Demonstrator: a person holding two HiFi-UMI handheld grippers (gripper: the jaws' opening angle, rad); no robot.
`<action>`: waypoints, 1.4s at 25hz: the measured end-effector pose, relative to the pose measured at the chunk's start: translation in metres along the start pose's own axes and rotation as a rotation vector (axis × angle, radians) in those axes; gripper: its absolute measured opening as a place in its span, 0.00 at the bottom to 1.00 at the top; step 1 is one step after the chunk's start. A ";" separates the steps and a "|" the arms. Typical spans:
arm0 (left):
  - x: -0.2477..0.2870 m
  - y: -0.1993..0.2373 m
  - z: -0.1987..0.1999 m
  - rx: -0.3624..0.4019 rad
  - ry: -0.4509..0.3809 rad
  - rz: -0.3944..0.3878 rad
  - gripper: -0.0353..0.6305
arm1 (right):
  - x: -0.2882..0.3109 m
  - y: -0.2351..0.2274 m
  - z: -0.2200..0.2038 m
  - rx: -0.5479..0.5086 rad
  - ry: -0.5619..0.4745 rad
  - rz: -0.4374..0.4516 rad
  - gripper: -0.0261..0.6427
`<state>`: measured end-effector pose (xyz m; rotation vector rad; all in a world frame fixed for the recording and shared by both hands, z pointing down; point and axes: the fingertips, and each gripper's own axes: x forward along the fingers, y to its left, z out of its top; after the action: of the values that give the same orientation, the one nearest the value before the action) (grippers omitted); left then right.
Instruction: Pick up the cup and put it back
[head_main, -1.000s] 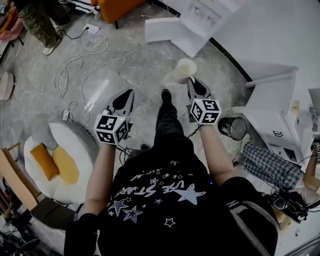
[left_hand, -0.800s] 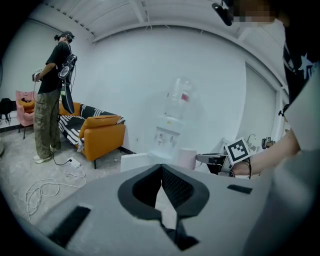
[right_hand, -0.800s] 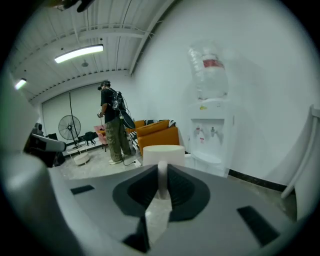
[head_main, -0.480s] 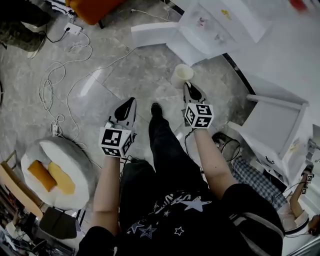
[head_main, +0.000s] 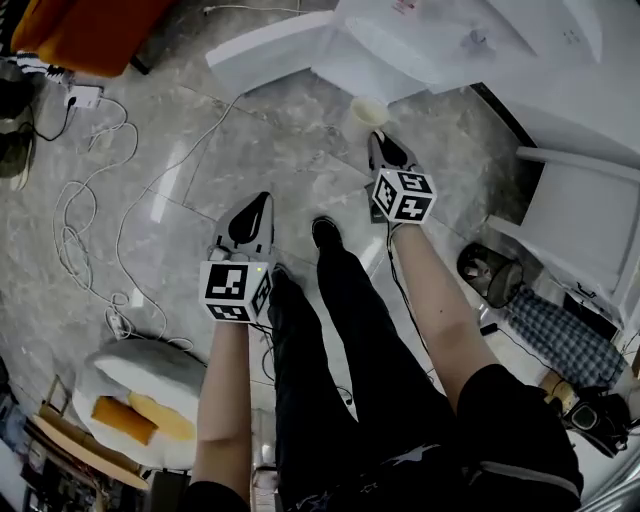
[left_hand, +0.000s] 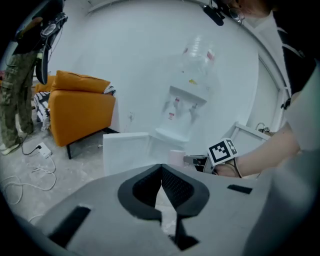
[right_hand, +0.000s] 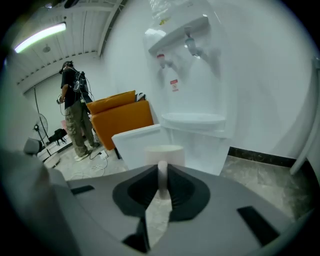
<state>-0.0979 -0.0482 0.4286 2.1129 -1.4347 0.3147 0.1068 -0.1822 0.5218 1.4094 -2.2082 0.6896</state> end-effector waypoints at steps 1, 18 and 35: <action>0.015 0.006 -0.011 0.031 0.011 -0.029 0.07 | 0.012 -0.010 -0.007 -0.006 -0.012 -0.021 0.10; 0.258 0.137 -0.106 0.168 -0.122 -0.178 0.07 | 0.250 -0.163 -0.060 -0.036 -0.211 -0.198 0.11; 0.285 0.149 -0.122 0.298 -0.121 -0.216 0.07 | 0.311 -0.205 -0.081 -0.087 -0.254 -0.248 0.11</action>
<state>-0.1051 -0.2407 0.7135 2.5424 -1.2719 0.3375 0.1801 -0.4247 0.8063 1.7681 -2.1625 0.3403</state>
